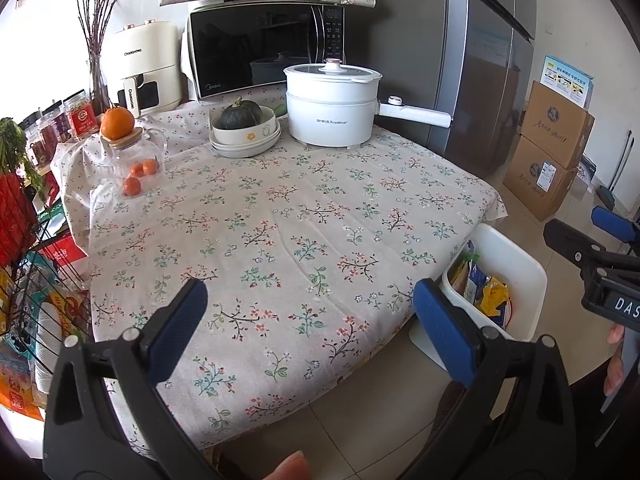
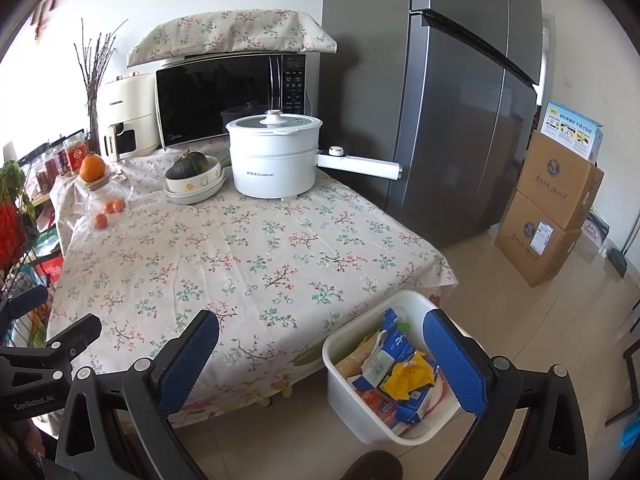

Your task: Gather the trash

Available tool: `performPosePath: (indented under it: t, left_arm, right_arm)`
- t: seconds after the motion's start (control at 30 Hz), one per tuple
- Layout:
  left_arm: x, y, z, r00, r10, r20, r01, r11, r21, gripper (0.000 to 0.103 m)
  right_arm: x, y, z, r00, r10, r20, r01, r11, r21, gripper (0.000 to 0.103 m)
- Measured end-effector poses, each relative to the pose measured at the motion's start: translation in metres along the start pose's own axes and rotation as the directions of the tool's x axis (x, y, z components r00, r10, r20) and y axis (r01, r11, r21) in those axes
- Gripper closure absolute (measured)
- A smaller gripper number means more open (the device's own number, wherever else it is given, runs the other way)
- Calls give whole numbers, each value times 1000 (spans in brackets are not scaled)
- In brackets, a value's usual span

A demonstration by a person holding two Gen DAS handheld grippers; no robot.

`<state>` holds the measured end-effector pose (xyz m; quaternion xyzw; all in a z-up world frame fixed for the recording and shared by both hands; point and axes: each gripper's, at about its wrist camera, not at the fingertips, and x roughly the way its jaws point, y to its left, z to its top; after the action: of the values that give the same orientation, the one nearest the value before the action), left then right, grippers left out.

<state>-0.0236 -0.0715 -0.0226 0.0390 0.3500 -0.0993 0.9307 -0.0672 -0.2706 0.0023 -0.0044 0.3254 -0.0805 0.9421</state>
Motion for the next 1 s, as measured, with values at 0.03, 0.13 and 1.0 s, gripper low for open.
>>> performPosePath:
  t: [0.03, 0.13, 1.0]
  left_arm:
    - [0, 0, 0, 1000, -2, 0, 2, 1000, -1, 1]
    - [0, 1, 1, 1000, -10, -1, 10, 1000, -4, 1]
    - [-3, 0, 4, 1000, -6, 7, 6, 1000, -5, 1]
  right_arm:
    - [0, 0, 0, 1000, 1, -1, -1, 1000, 1, 0]
    - [0, -1, 0, 1000, 2, 0, -2, 1000, 2, 0]
    - [0, -2, 0, 1000, 1, -2, -1, 1000, 6, 0]
